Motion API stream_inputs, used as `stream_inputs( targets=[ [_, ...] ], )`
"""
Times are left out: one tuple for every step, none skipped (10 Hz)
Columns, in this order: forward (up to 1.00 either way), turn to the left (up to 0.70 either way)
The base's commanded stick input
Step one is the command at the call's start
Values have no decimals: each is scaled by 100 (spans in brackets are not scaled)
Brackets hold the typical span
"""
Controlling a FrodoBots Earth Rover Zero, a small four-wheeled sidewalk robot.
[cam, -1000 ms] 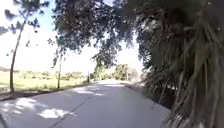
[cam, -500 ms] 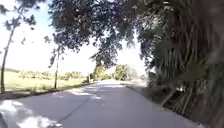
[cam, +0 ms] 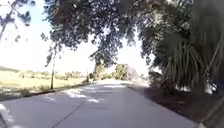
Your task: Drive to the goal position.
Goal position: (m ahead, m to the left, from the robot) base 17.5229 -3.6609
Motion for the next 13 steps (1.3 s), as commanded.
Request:
stream_inputs(
  targets=[
    [70,0],
    [70,0],
    [70,0],
    [70,0],
    [70,0],
    [70,0],
    [70,0],
    [70,0],
    [70,0],
    [70,0],
    [70,0],
    [70,0],
    [70,0]
  ],
)
